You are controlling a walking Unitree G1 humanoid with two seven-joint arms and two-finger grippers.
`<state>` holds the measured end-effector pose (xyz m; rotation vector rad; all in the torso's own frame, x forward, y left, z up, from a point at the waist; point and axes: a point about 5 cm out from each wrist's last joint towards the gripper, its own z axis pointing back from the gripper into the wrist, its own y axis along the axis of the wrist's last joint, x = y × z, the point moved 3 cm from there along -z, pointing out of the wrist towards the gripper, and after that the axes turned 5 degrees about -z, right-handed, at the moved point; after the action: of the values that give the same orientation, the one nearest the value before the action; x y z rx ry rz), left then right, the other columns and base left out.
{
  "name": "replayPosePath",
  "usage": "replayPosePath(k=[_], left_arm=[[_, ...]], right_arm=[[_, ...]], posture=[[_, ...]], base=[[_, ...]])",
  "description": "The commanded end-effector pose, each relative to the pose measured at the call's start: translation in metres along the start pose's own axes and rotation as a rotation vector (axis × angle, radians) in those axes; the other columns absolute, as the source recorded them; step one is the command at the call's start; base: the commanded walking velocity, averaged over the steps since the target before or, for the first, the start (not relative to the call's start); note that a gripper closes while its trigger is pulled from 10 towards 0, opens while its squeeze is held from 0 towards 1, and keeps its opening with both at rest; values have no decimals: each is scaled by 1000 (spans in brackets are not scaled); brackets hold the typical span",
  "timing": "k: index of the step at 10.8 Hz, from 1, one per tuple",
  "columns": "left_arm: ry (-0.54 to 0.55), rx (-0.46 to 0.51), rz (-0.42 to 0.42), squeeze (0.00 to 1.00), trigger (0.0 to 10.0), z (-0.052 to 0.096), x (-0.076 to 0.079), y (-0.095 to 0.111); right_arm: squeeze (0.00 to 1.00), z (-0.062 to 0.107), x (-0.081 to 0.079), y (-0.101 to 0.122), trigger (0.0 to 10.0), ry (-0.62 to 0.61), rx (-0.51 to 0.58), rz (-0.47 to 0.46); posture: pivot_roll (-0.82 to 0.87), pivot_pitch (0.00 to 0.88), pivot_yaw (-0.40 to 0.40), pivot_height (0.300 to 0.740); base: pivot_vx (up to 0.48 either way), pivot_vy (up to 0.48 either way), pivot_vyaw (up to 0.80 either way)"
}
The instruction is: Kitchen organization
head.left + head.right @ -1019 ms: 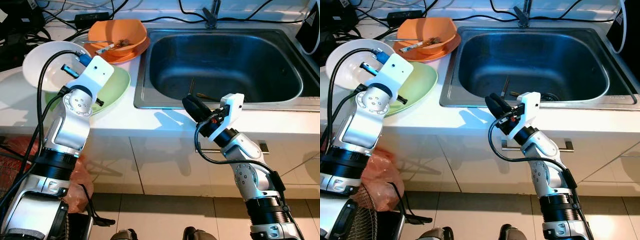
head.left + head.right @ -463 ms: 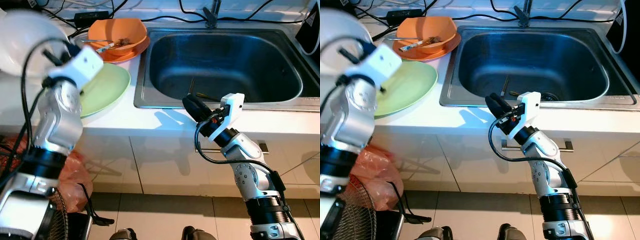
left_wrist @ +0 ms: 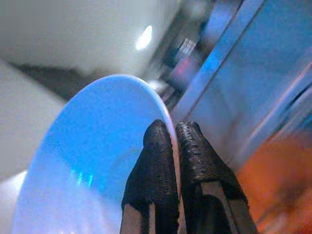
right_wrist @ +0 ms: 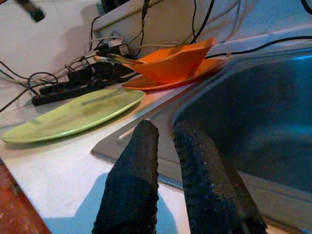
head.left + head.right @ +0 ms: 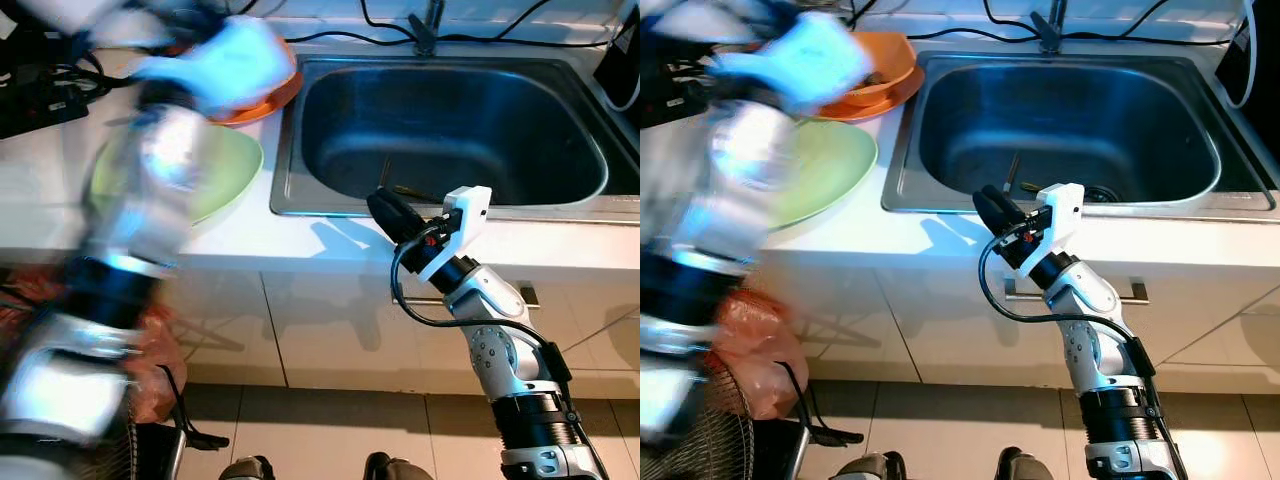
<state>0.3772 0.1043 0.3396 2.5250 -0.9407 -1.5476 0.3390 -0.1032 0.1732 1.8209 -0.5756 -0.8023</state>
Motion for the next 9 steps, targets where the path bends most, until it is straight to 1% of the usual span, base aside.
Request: replayPosePath(k=[1,2,3,4,5,6,7,8,9], left_arm=[[-42,130,64,0,10000,-5,2,26],[-112,208,143,0,10000,-3,16,41],[-191,298,250,0,10000,1,30,59],[-232,356,364,0,10000,5,37,71],[-249,375,426,0,10000,6,39,75],[-272,394,560,0,10000,7,42,78],[-281,389,692,0,10000,7,44,76],[-306,364,801,0,10000,8,47,71],[-298,347,867,0,10000,7,46,68]], right_arm=[[0,4,3,-16,10000,-30,-60,-25],[0,4,3,-16,10000,-31,-59,-26],[0,4,3,-16,10000,-34,-57,-26],[0,5,4,-15,10000,-37,-54,-26],[0,5,3,-16,10000,-37,-54,-25],[0,5,3,-16,10000,-40,-53,-26],[0,5,3,-16,10000,-40,-53,-25],[0,7,6,-15,10000,-57,-53,-14],[0,8,10,-13,10000,-75,-52,3]], posture=[[29,149,40,740],[26,149,42,740],[26,149,42,740],[23,149,45,740],[22,149,46,740],[21,150,48,740],[18,150,50,740],[11,153,48,740],[11,153,48,740]], base=[[0,0,0],[0,0,0],[0,0,0],[0,0,0],[0,0,0],[0,0,0],[0,0,0],[0,0,0],[0,0,0]])
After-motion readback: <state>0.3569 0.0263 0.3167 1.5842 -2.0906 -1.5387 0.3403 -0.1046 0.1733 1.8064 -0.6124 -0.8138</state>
